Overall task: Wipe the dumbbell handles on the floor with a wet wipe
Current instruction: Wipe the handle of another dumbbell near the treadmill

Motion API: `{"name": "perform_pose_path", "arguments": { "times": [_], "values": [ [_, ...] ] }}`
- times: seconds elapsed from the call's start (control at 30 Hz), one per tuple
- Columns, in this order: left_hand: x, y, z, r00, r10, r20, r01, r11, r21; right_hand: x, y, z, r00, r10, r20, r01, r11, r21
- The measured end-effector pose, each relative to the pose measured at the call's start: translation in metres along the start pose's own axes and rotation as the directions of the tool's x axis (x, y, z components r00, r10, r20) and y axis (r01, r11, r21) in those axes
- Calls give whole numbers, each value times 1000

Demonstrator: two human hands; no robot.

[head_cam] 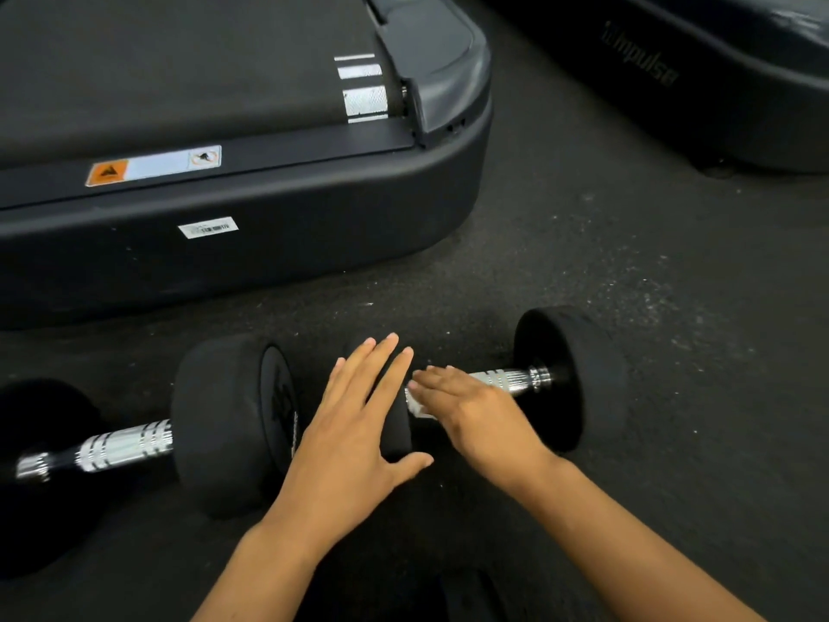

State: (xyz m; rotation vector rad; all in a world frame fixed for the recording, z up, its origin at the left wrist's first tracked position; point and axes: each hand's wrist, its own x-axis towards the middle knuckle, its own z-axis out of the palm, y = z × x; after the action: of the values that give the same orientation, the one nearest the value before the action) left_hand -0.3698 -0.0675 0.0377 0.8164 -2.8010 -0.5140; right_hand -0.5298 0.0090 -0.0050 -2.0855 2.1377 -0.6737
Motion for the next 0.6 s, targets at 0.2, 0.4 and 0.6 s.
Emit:
{"name": "perform_pose_path", "arguments": {
  "times": [0.2,0.4,0.6],
  "values": [
    [1,1,-2,1000,6,-2,-6,1000,-8,8,-1,-3,1000,-8,26,9,1000,-16],
    [2,1,-3,1000,14,-6,-14,1000,2,-2,1,13,990,-49,-130,40,997,-72],
    [1,1,-3,1000,14,2,-14,1000,-21,-13,13,12,970,-170,-177,146,979,-140]
  ]
}}
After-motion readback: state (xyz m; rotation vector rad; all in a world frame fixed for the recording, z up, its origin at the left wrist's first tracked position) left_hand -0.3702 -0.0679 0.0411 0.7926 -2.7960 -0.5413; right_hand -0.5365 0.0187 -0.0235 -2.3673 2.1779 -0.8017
